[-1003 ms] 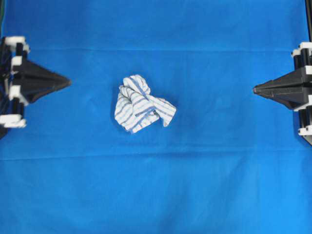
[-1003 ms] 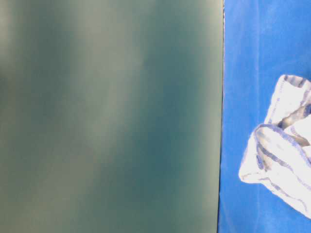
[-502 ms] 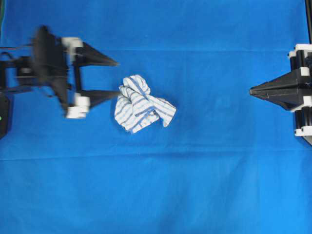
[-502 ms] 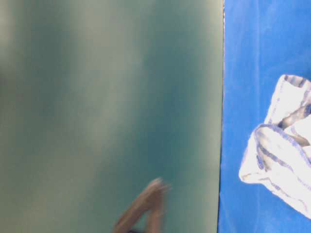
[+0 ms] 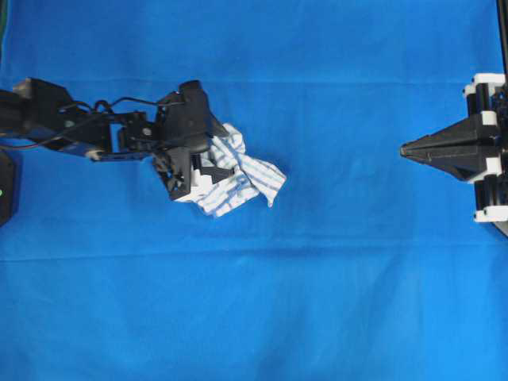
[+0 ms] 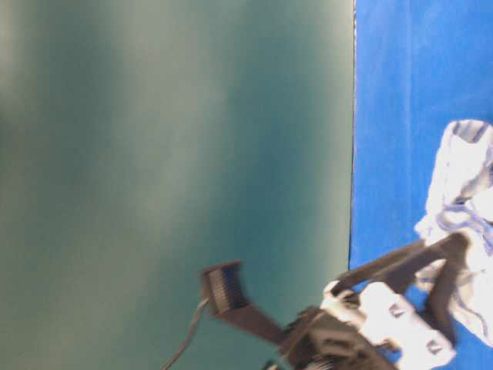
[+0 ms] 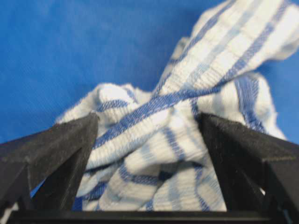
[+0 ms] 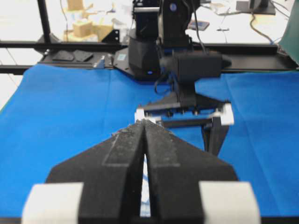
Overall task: Hand over the towel.
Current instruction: 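Move the left gripper to the striped towel and grasp it, then lift the towel with the left gripper and hold it mid-table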
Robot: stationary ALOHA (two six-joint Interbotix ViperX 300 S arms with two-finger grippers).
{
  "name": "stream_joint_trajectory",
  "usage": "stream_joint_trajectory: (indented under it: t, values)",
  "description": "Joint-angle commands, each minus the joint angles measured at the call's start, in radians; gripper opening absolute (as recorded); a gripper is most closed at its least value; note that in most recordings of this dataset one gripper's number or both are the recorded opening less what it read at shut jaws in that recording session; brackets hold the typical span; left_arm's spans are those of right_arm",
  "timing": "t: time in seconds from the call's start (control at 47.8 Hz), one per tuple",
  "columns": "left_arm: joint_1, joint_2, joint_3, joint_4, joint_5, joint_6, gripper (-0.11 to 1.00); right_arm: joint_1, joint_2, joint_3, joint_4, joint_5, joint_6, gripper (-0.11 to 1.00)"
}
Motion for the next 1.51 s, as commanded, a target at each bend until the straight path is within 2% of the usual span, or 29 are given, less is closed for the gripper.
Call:
stream_joint_trajectory:
  t: [0.0,0.188,0.251,0.314,0.418,0.543,0.857,1.129,1.317,1.484]
  values:
    - [0.006,0.012,-0.025,-0.002,0.000,0.000,0.94,0.000,0.009,-0.029,-0.002,-0.006,0.000,0.00]
    - [0.003,0.009,-0.028,-0.003,0.018,0.002,0.92,0.000,0.012,-0.031,-0.002,-0.006,0.000,0.00]
    - [0.002,0.008,-0.032,-0.003,0.028,0.002,0.87,0.002,0.012,-0.031,-0.002,-0.006,0.000,0.00]
    - [-0.003,0.003,-0.037,-0.003,0.037,0.003,0.76,0.000,0.012,-0.031,-0.002,-0.006,0.000,0.00]
    - [-0.008,-0.006,-0.038,0.000,0.034,0.012,0.46,0.000,0.012,-0.032,-0.002,-0.005,0.000,0.00]
    - [-0.011,-0.043,-0.040,0.000,0.037,0.038,0.16,0.000,0.012,-0.032,-0.002,-0.005,0.000,0.00]
    - [-0.035,-0.325,-0.046,0.000,0.040,0.057,0.15,0.002,0.012,-0.034,-0.002,-0.003,-0.003,0.00]
    - [-0.100,-0.549,-0.032,0.000,0.029,0.058,0.15,0.000,0.014,-0.037,-0.002,0.008,-0.003,0.00]
    - [-0.138,-0.637,-0.015,0.000,0.012,0.060,0.15,0.002,0.014,-0.037,-0.002,0.012,0.002,0.00]
    - [-0.143,-0.641,-0.014,0.000,0.008,0.063,0.15,0.000,0.014,-0.037,-0.002,0.026,0.003,0.00]
